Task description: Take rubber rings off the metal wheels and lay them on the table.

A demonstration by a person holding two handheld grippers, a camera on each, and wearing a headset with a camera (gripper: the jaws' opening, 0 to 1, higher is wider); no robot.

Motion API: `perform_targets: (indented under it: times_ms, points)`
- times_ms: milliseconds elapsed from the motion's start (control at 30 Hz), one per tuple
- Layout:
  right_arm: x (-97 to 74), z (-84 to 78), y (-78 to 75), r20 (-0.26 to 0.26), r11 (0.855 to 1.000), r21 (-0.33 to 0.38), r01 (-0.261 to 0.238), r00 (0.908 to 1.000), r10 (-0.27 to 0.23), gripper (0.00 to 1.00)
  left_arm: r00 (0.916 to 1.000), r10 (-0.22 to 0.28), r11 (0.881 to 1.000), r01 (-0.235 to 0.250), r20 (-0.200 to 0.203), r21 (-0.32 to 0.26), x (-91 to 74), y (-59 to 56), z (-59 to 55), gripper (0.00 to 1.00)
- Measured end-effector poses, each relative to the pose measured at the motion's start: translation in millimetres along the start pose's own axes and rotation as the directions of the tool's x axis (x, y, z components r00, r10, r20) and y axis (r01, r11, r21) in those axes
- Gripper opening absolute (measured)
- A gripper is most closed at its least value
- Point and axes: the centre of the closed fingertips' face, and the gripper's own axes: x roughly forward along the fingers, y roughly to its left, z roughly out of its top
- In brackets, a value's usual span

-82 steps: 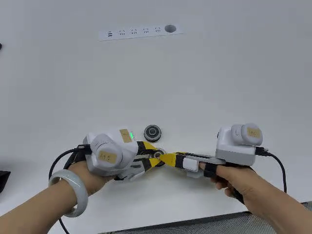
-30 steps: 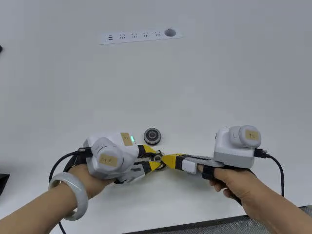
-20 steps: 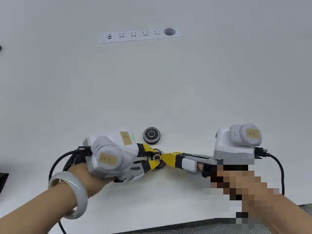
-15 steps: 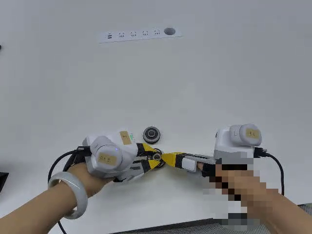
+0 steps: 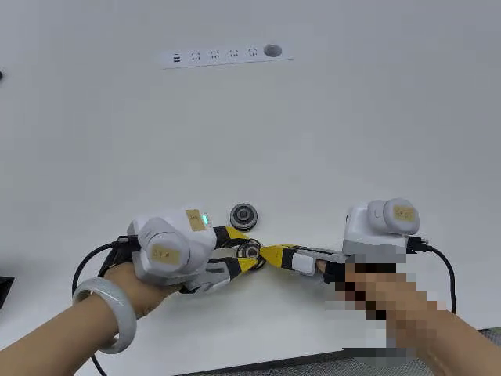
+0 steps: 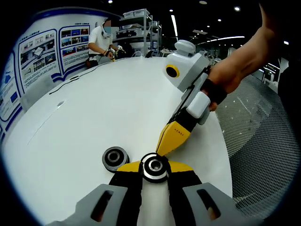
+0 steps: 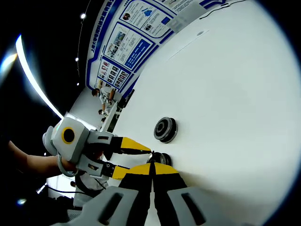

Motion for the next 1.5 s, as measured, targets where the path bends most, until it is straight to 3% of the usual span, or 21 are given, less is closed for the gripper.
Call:
perform_targets:
  times_ms: [667, 967, 1267, 1500]
  points:
    - [-4.9, -0.1, 12.7, 0.008, 1.000, -0.003, -0.022, 0.9997, 0.022, 0.02, 0.9994, 0.031, 0.999, -0.031, 0.014, -0.018, -10.6, 2.4, -8.4, 0.36]
    - [-14.1, 9.7, 17.8, 0.052, 0.999, 0.014, -0.035, 0.9980, 0.035, 0.02, 0.9982, 0.051, 0.998, -0.050, 0.032, -0.036, -16.4, 5.0, -9.7, 0.43]
    - [-32.0, 23.0, 1.0, 0.109, 0.999, 0.040, 0.003, 0.9940, -0.007, 0.02, 0.9961, 0.073, 0.996, -0.070, 0.049, -0.062, -21.8, 8.4, -11.1, 0.53]
    - [-41.9, 31.1, -15.0, 0.139, 0.997, 0.063, 0.037, 0.9892, -0.046, 0.02, 0.9955, 0.082, 0.993, -0.078, 0.048, -0.085, -24.5, 10.2, -14.4, 0.54]
